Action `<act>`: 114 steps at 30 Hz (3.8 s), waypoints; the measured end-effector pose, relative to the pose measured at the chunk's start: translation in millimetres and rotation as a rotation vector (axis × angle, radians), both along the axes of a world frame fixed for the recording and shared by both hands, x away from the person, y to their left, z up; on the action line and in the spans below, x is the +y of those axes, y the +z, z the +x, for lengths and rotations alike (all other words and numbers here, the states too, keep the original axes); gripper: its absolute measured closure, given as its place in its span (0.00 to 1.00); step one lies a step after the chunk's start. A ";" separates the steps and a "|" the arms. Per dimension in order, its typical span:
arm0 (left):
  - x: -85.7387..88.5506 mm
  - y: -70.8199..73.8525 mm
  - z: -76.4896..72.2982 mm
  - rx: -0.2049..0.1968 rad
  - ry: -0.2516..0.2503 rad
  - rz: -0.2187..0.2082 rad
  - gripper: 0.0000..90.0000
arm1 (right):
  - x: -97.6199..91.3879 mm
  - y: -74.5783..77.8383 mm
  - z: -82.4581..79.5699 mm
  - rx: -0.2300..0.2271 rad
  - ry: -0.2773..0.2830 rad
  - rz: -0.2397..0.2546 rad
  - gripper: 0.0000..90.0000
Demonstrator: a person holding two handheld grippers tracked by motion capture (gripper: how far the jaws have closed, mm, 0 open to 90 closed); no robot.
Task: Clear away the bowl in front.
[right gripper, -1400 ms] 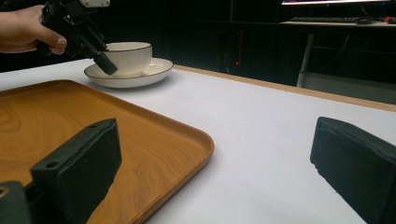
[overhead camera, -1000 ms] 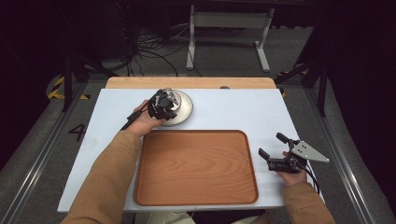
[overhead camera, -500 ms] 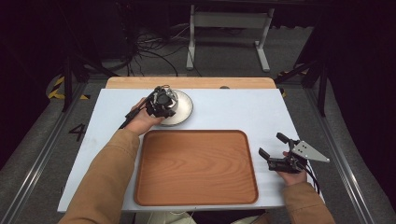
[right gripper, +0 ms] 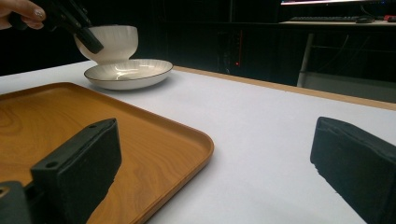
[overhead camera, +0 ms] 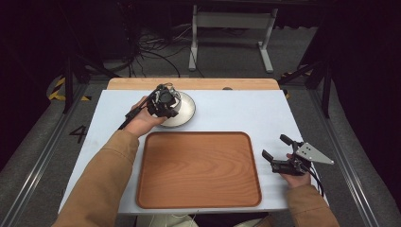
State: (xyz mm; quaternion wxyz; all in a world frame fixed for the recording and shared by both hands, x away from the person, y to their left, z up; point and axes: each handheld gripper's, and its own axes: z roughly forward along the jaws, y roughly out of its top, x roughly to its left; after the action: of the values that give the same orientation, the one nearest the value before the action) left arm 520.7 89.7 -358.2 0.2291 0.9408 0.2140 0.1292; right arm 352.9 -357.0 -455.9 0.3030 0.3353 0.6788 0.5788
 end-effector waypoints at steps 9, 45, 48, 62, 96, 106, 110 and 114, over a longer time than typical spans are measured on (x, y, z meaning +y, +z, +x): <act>-3.8 25.4 -18.7 -0.024 -0.030 -0.014 0.92 | 0.5 0.0 -0.2 0.001 0.003 0.002 0.03; -26.9 66.8 -111.3 -0.028 -0.257 -0.008 0.92 | 0.6 0.0 -0.2 0.002 0.005 0.006 0.03; -29.3 67.5 -118.1 -0.027 -0.281 -0.001 0.92 | 0.3 0.0 0.0 0.003 0.006 0.004 0.03; -43.2 69.4 -148.8 -0.049 -0.377 0.028 0.92 | 0.5 0.0 -0.2 0.002 0.007 0.008 0.03; -76.5 13.4 -158.8 0.083 -0.504 0.121 0.92 | 0.4 0.0 -0.1 0.005 0.009 0.011 0.03; -83.3 -2.7 -155.0 0.122 -0.513 0.132 0.92 | 0.3 0.0 -0.1 0.006 0.010 0.014 0.03; -85.2 -7.9 -154.1 0.129 -0.511 0.136 0.92 | 0.3 0.0 -0.1 0.007 0.011 0.015 0.03; -86.1 -11.6 -152.5 0.134 -0.505 0.140 0.92 | 0.3 0.0 -0.1 0.008 0.011 0.016 0.03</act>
State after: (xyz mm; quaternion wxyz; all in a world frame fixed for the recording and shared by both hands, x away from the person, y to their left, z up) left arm 368.2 3.6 -369.8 0.1739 0.9843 -0.0221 0.0197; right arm 352.8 -356.7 -456.0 0.2944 0.3361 0.6771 0.5847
